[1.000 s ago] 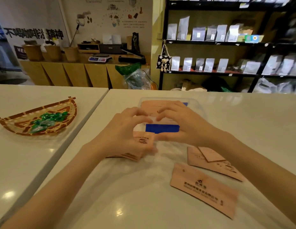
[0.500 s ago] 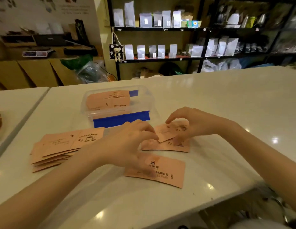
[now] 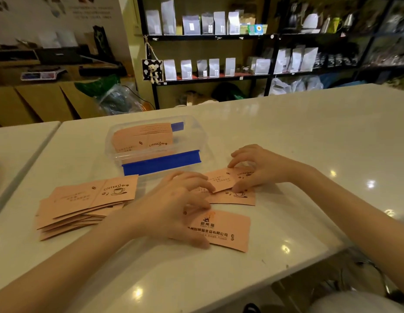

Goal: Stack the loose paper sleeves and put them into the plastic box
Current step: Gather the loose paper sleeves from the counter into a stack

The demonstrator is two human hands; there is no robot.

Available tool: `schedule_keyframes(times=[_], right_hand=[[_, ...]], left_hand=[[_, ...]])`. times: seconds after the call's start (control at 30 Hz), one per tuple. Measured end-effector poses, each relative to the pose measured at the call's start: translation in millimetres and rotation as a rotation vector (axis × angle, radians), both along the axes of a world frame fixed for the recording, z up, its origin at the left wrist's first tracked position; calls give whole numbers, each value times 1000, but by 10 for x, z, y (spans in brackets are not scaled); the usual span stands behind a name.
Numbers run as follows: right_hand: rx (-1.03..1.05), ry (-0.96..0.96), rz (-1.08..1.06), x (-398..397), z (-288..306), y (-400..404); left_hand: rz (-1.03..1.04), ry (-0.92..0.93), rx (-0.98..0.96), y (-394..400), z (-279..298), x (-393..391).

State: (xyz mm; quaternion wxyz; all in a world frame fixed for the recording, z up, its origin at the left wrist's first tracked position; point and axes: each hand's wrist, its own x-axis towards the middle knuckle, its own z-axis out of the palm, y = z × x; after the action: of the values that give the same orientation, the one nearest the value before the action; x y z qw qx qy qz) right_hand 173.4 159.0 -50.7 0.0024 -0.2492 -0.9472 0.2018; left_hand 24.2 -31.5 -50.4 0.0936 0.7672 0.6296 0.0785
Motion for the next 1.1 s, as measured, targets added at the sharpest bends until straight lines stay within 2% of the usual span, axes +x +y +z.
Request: schedule_keyframes(times=[0.13, 0.37, 0.73, 0.93, 1.1], right_hand=[[56, 79, -5, -1, 39, -26], [4, 179, -20, -156, 210, -210], [55, 258, 328, -914, 399, -705], [234, 306, 469, -1355, 424, -1038], [304, 241, 479, -1565, 306, -1236]], left_hand=[[4, 12, 9, -21, -11, -5], [133, 47, 105, -218, 148, -209], [511, 121, 184, -901, 292, -959], [675, 29, 152, -1075, 210, -1240], [684, -93, 160, -1084, 52, -1375]])
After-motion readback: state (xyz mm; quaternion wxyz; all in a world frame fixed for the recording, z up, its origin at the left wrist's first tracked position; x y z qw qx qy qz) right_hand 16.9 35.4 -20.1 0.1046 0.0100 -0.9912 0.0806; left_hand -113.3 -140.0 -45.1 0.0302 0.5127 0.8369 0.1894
